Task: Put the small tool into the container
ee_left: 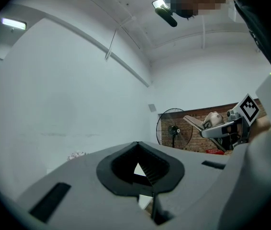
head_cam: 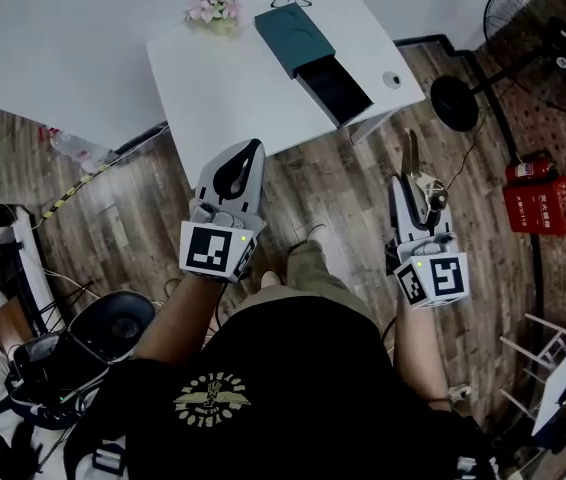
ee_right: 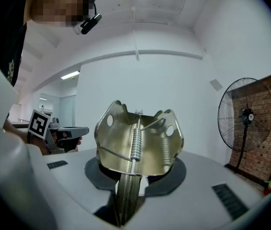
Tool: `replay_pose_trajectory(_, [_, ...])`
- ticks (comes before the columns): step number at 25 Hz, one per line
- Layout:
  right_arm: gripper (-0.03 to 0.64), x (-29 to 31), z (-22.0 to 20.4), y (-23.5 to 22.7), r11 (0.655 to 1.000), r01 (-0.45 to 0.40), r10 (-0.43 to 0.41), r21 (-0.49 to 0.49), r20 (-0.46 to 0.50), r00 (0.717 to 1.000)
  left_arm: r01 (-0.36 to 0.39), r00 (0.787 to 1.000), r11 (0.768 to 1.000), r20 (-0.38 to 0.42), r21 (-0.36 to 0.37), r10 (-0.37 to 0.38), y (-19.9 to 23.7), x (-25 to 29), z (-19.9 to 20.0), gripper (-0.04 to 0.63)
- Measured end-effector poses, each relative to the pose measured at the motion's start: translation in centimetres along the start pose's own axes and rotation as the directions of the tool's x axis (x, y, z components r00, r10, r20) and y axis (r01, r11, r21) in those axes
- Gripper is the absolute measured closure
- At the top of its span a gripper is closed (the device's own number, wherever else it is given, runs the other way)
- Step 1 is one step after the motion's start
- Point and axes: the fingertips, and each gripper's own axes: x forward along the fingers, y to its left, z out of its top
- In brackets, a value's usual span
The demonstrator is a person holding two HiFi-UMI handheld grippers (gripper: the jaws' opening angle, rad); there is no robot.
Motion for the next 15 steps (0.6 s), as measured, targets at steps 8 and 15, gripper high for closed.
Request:
replay_pose_trajectory(8, [0.523,2.5,0.6,-2.2,1.0,-0.029,0.029,0.006,-0.007,1.0,-0.026,1.0,1.0,-0.001,-0.013,0.026,1.2,2.8,1.0,0.589])
replay_pose_trajectory(15, [0.523,4.8,2.0,-5.1,0.998,-0.063,0.063,0.0,0.004,0.998,-0.057,0.998,0.998,0.003,-0.002,0.057,1.7,5.9,2.1,0.588])
